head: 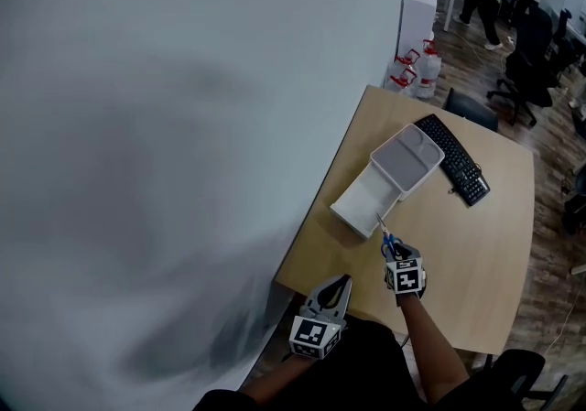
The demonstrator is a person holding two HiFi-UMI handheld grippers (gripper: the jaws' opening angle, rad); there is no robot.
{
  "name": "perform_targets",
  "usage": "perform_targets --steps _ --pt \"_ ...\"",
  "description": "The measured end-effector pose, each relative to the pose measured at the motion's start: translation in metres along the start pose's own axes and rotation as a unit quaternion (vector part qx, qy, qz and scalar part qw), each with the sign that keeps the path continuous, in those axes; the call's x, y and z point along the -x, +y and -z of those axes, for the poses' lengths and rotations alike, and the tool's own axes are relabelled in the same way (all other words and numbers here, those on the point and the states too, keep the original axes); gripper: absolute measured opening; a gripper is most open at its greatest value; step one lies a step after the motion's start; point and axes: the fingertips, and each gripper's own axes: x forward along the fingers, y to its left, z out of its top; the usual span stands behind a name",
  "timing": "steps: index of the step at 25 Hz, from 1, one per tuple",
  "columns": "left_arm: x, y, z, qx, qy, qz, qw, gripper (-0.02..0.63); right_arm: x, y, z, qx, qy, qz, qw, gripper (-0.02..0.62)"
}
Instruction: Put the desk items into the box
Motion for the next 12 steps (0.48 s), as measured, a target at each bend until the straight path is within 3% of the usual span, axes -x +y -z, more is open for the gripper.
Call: perform_targets --steps 12 --pt "-0.017 0.052 -0.003 0.014 0.027 -0.020 0.9993 0.020 -0.096 0.012 -0.035 -0.063 0.033 0.004 0.997 0.141"
